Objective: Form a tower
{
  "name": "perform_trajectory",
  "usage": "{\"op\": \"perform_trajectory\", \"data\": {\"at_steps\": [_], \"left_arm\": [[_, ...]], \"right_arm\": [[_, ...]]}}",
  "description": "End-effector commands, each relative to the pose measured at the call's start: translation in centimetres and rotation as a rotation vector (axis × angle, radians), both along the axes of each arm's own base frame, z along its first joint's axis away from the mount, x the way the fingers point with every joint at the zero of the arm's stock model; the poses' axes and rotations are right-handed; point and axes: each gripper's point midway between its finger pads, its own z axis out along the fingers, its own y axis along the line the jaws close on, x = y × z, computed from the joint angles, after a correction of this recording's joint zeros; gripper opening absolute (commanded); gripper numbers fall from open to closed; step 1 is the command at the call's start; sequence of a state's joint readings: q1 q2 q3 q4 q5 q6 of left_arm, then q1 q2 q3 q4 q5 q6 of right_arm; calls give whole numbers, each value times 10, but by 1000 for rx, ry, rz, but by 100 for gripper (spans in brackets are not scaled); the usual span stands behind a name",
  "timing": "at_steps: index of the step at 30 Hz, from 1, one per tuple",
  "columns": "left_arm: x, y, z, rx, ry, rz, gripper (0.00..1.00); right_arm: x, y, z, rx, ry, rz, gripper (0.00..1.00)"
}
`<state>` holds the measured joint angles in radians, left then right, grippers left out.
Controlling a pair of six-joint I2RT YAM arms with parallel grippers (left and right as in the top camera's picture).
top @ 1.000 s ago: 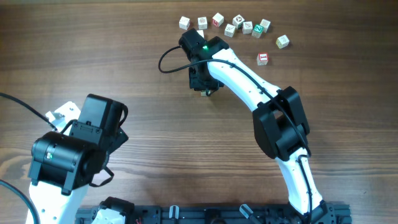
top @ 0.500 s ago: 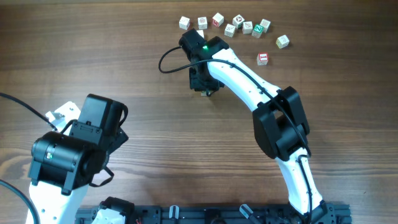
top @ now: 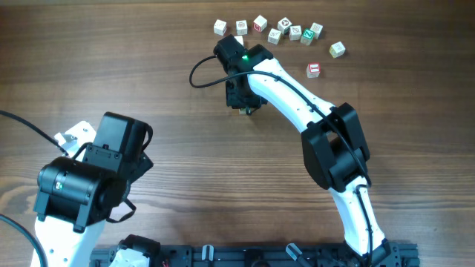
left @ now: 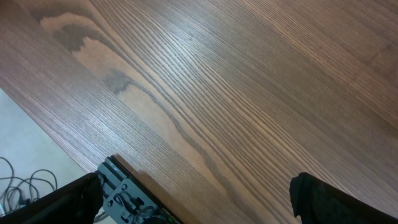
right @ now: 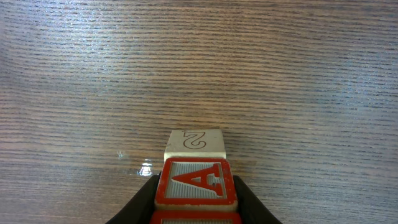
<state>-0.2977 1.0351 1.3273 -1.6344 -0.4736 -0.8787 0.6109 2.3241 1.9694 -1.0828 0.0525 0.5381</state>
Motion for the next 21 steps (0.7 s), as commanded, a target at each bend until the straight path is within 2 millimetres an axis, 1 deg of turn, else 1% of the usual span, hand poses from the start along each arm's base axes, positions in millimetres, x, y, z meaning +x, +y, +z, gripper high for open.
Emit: {"op": "perform_trajectory", "data": {"at_steps": [1,3,6,7,9,11,12,13,15,17,18,20,21], "left_arm": [[-1,1,1,-5,-12,23,100],[-1,1,1,-5,-12,23,100],[-1,1,1,-5,-12,23,100],[-1,1,1,-5,-12,23,100],[-1,1,1,-5,-12,23,100],[-1,1,1,-5,-12,23,100],[-1,1,1,-5,-12,23,100],[-1,1,1,-5,-12,23,100],[-1,1,1,-5,-12,23,100],[-1,1,1,-5,-12,23,100],[-1,1,1,-5,-12,23,100],[-1,1,1,-5,-12,23,100],[-1,1,1,-5,-12,23,100]], "right_arm": [[-2,2,8,13,-11,12,11],[-2,3,8,15,-9,20,15],[-2,3,8,15,-9,20,30],[-2,3,8,16,-9,20,42],[-3,4,8,22,-6,22,55],[-2,6,10,30,-7,35,74],[-2,8,11,37,-9,49,82],[-1,8,12,38,-10,49,85],[-1,8,12,38,-10,49,88],[-3,8,11,39,0,49,95],[-8,9,11,47,20,48,100],[-11,6,10,40,38,6,99],[-11,6,10,41,36,-1,95]]}}
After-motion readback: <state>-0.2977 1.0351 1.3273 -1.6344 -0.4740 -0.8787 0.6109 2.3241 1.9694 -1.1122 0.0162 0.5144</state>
